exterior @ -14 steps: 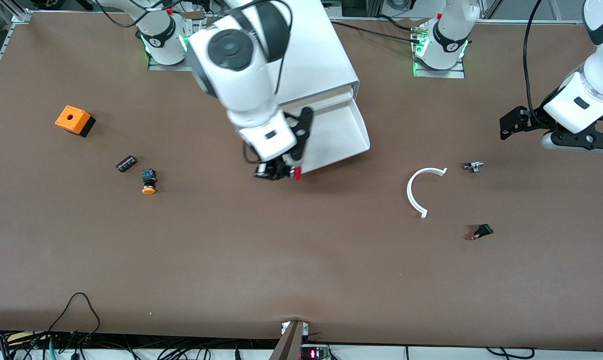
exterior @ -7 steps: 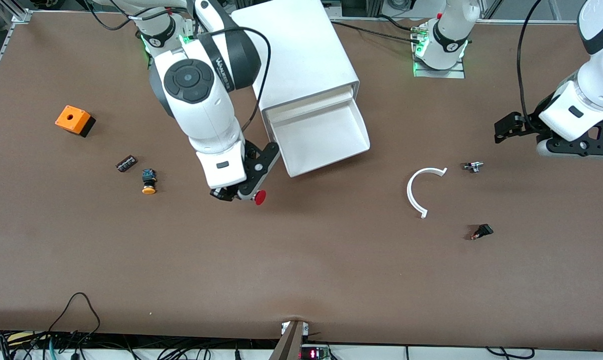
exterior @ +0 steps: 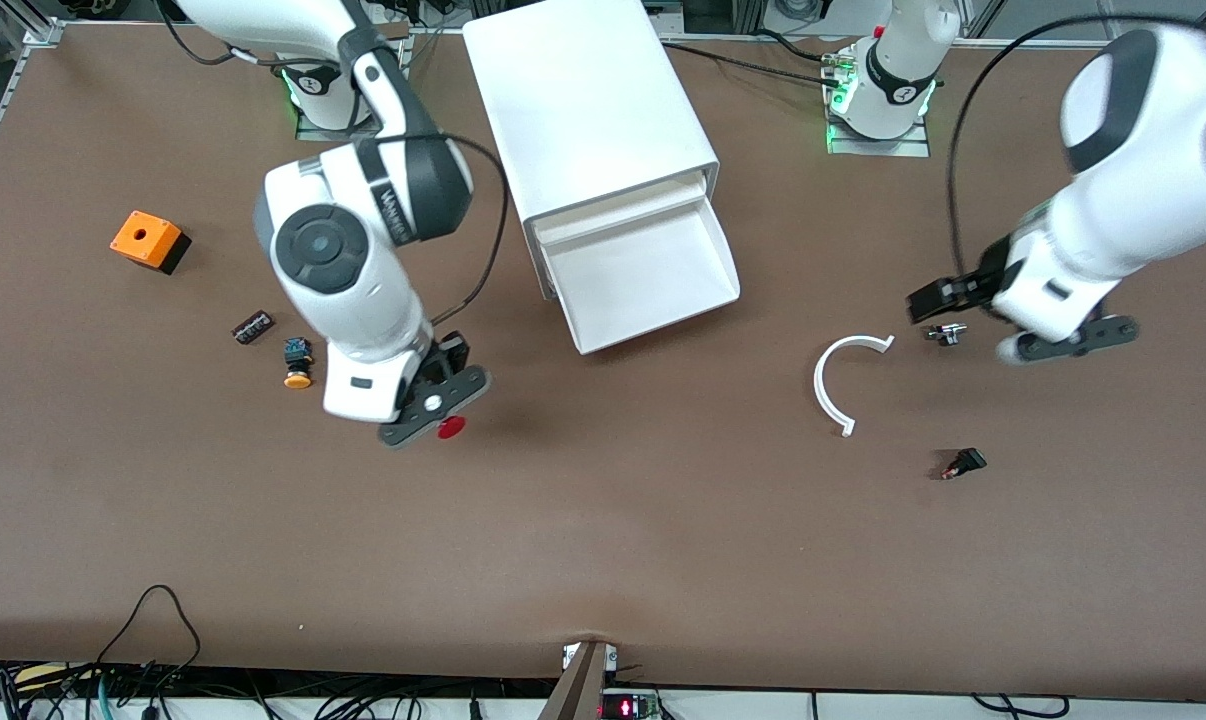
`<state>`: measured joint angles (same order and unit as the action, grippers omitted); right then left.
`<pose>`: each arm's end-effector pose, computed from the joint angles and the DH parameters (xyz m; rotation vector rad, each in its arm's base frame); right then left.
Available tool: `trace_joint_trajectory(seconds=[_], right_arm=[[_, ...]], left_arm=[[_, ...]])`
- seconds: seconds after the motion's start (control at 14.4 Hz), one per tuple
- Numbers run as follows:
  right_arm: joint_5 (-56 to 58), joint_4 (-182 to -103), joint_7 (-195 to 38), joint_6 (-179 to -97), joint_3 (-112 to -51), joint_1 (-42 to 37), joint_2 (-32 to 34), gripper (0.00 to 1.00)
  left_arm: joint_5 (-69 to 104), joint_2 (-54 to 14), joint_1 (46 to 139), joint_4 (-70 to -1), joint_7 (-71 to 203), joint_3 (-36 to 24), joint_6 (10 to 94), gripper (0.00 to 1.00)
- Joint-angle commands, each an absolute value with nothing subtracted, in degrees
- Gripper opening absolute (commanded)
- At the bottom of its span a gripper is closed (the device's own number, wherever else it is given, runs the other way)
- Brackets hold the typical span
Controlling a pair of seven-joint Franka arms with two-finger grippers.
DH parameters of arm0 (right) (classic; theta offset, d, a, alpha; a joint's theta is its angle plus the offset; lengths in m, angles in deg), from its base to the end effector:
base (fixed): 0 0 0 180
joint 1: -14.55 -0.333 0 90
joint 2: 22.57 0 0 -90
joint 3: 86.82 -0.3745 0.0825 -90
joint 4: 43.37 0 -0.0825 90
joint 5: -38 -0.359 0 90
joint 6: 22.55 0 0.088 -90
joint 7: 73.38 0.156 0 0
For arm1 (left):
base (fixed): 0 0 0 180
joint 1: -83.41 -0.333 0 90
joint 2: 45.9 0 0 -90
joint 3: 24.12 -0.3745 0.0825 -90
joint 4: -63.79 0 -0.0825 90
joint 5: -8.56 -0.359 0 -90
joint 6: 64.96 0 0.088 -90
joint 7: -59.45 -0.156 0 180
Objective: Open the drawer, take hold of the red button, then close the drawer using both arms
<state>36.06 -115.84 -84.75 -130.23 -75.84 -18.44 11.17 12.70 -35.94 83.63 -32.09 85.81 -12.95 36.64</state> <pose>0.6671 0.3103 0.4293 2.9315 0.9170 0.0652 0.5776 -0.1186 0.5094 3.0325 0.4273 -0.1543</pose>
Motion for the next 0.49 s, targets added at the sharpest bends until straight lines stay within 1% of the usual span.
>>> trace_joint_trajectory(seconds=[0.0, 0.28, 0.42], right_arm=[[36.33, -118.95, -81.48, -130.13, -76.89, -15.17, 9.69, 0.27], [36.07, -123.61, -76.31, -130.92, -77.07, -11.3, 10.04, 0.27], [36.07, -125.71, -73.74, -131.7, -77.07, -10.33, 10.92, 0.27]], left_arm=[[13.3, -30.88, 85.42, -28.23, 93.71, -11.29, 39.78, 1.0], [12.69, -24.56, 93.15, -28.14, 102.32, -11.37, 47.96, 1.0], [12.51, -21.83, 96.14, -28.14, 108.47, -11.37, 54.27, 1.0]])
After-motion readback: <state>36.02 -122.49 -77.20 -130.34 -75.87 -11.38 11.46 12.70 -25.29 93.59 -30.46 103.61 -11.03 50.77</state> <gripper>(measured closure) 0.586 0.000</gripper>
